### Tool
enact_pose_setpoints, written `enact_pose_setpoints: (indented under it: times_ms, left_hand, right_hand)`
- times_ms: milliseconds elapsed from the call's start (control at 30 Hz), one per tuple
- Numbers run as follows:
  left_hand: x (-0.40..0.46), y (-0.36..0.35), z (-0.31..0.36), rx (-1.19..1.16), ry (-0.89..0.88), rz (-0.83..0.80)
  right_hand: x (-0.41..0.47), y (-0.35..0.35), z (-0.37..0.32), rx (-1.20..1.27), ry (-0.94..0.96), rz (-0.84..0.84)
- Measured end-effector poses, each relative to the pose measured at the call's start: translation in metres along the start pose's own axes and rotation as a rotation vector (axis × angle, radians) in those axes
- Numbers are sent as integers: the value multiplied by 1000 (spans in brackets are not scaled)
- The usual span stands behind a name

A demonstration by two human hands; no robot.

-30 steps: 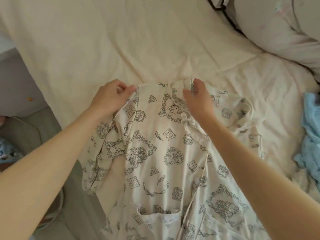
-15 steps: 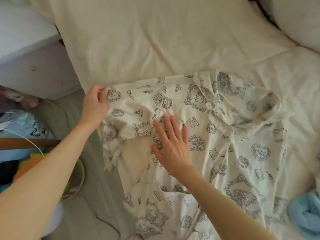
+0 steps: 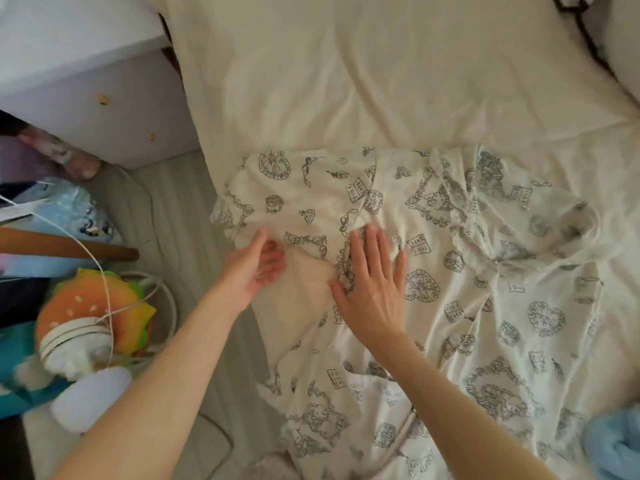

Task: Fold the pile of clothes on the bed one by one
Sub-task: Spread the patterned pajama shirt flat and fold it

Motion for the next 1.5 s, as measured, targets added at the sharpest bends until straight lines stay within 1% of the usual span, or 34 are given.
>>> enact_pose_setpoints:
  times_ms: [67, 133, 200, 233, 300, 333, 367, 467, 533, 600, 700, 767, 800, 833, 900, 933, 1000, 1033, 1067, 1100, 1133, 1167, 1233, 1267, 1333, 1367, 1400, 1433, 1500]
  left_hand:
    - [6, -6, 15, -308, -46, -64]
    - [8, -8, 37, -550, -59, -60]
    - [4, -3, 49, -700, -143, -88]
    - [-1, 1, 51, -759, -192, -138]
    - [-9, 12, 44, -812, -254, -229]
    - [-11, 17, 36, -819, -247, -230]
    - [-12, 22, 28, -831, -210, -187]
    - [-7, 36, 14, -922, 11, 7]
    - [-3, 43, 23, -926, 28, 44]
    - [-2, 46, 42, -871, -69, 63]
    - [-7, 54, 73, -803, -319, 144]
    - [-16, 62, 82, -711, -464, 220]
    - [-19, 67, 81, -659, -480, 269]
    - [-19, 72, 76, -623, -453, 315]
    - [-14, 83, 59, -559, -301, 354]
    - [-12, 85, 50, -485, -197, 352]
    - [-8, 83, 32, -278, -34, 373]
    - [-6, 78, 25, -162, -25, 420]
    - [-8, 69, 19, -5, -82, 481]
    - [-14, 56, 13, 182, -185, 531]
    - [-22, 41, 7, 361, -307, 539]
    - [-31, 22, -1, 510, -441, 499]
    - [-51, -19, -22, 745, -707, 329]
    - [-61, -40, -34, 856, -820, 239]
    - [-77, -77, -61, 1094, -987, 93]
    - [-81, -90, -75, 1235, -1029, 43]
    - [-84, -101, -87, 1381, -1026, 6]
    - [-84, -107, -97, 1508, -993, -8]
    - [-79, -109, -107, 1672, -939, 14]
  right_hand:
    - [-1, 0, -1, 14, 5, 10]
    - [-3, -1, -2, 20, -1, -13]
    - [-5, -1, -5, 35, 6, -24]
    - [-6, -1, -6, 53, 14, -26]
    - [-10, -1, -8, 81, 31, -36]
    - [-13, -1, -9, 83, 34, -49]
    - [-16, -2, -8, 78, 32, -67]
    - [-24, -3, -1, 59, 27, -120]
    - [-24, -1, 2, 56, 37, -129]
    - [-22, -1, 3, 45, 36, -154]
    - [-22, -1, 3, 29, 27, -169]
    - [-22, 0, 1, 26, 17, -169]
    - [-22, 0, 0, 27, 10, -167]
    - [-23, 0, -1, 27, 3, -167]
    - [-26, 0, -3, 25, -9, -177]
    - [-28, 0, -4, 29, -11, -178]
    - [-33, 3, -4, 51, -12, -174]
    - [-36, 4, -3, 60, -15, -168]
    - [-39, 6, -1, 67, -22, -159]
    - [-43, 8, 2, 74, -32, -148]
    - [-48, 11, 6, 86, -47, -135]
    - [-53, 14, 12, 99, -70, -118]
    - [-66, 23, 28, 121, -140, -78]
    - [-75, 29, 38, 127, -185, -45]
    - [-93, 42, 62, 129, -280, 31]
    - [-104, 48, 75, 127, -332, 64]
    - [-116, 54, 89, 125, -391, 96]
    - [-128, 60, 103, 123, -458, 122]
    - [-156, 68, 131, 116, -613, 154]
Point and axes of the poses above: each hand's wrist, its own x-axis towards the middle knuckle, its own y-axis out of the back of the hand, z = x × y, the point moved 1 cm from there along x, towards the middle knuckle, and after that the axes turned 6 degrees about x, right-handed, at the moved point
